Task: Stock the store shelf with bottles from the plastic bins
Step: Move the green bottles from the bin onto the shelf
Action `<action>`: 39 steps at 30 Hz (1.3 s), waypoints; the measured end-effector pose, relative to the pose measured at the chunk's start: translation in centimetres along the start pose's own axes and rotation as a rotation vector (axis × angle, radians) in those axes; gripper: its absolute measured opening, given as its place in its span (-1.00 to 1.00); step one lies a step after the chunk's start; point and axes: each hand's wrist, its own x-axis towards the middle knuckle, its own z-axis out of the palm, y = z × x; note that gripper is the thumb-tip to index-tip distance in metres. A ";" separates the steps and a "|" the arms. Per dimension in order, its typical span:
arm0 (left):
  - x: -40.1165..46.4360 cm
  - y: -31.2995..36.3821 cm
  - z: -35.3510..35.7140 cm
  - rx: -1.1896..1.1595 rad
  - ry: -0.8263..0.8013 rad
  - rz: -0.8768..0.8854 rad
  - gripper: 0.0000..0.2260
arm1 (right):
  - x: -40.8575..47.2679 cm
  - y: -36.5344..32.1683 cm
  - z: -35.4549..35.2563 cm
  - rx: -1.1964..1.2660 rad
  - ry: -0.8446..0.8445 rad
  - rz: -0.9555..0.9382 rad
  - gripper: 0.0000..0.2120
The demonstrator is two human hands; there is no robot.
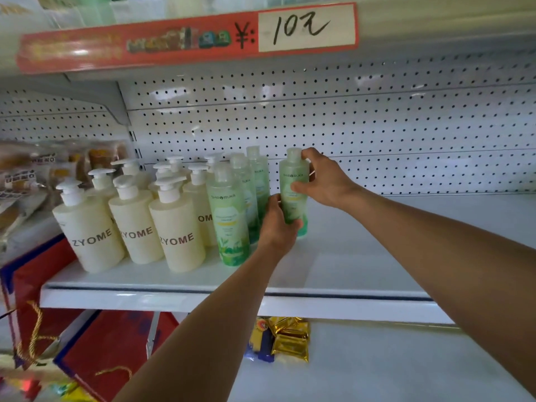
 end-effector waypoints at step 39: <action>-14.4 2.2 -4.9 0.598 0.051 0.261 -0.74 | -17.8 1.7 0.5 -0.485 0.077 -0.029 -0.67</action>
